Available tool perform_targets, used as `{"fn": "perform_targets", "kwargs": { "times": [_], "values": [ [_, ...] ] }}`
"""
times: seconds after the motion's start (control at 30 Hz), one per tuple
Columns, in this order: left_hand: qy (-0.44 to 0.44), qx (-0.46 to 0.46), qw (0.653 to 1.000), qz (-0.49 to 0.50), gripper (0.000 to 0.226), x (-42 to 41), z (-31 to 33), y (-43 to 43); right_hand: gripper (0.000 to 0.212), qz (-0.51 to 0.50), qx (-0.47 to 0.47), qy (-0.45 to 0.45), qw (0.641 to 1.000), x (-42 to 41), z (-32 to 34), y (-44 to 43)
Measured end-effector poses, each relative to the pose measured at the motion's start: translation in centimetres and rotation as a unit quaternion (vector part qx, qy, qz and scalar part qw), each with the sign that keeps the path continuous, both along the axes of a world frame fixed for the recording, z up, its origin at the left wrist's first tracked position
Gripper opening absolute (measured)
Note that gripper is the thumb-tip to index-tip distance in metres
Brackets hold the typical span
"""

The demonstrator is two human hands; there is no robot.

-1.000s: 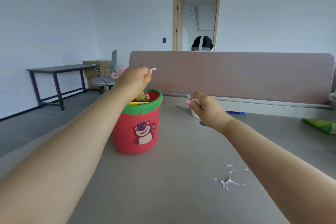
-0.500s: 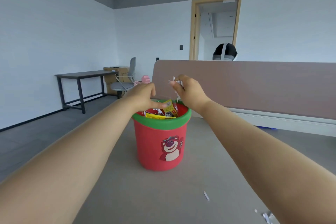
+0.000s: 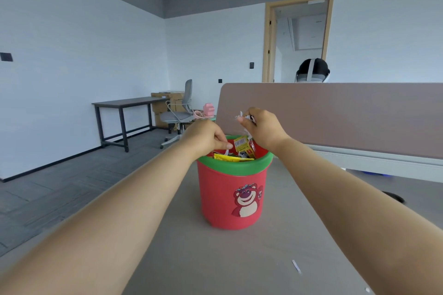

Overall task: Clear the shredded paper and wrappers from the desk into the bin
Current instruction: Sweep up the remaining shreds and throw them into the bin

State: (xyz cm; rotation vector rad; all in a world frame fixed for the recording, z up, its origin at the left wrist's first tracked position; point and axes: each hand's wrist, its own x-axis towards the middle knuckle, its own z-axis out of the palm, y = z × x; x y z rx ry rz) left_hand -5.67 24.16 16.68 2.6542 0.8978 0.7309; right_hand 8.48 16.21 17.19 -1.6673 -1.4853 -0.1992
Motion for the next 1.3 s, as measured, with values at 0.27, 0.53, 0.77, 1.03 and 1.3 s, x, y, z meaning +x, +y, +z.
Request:
{"fn": "perform_targets", "kwargs": {
  "times": [0.27, 0.53, 0.77, 1.03, 1.3],
  "values": [
    [-0.032, -0.026, 0.999, -0.029, 0.027, -1.8, -0.2, 0.3, 0.033, 0.022, -0.012, -0.024, 0.999, -0.5, -0.1, -0.2],
    [-0.104, 0.039, 0.994, -0.01, 0.016, -3.6, -2.5, -1.0, 0.029, 0.021, -0.129, -0.031, 0.991, -0.7, -1.0, -0.3],
    [-0.117, 0.069, 0.991, -0.017, 0.018, -4.3, -3.6, -1.8, 0.02, 0.03, -0.121, -0.007, 0.992, -0.7, -1.3, -1.3],
    [-0.147, 0.112, 0.983, -0.019, 0.018, -4.8, -3.9, -3.0, 0.018, -0.004, -0.135, -0.051, 0.99, -0.6, -1.5, -2.2],
    [-0.21, 0.259, 0.939, -0.084, 0.022, -3.6, -5.8, -7.0, 0.009, 0.007, -0.007, -0.049, 0.999, -0.4, -3.1, -6.1]
  ]
}}
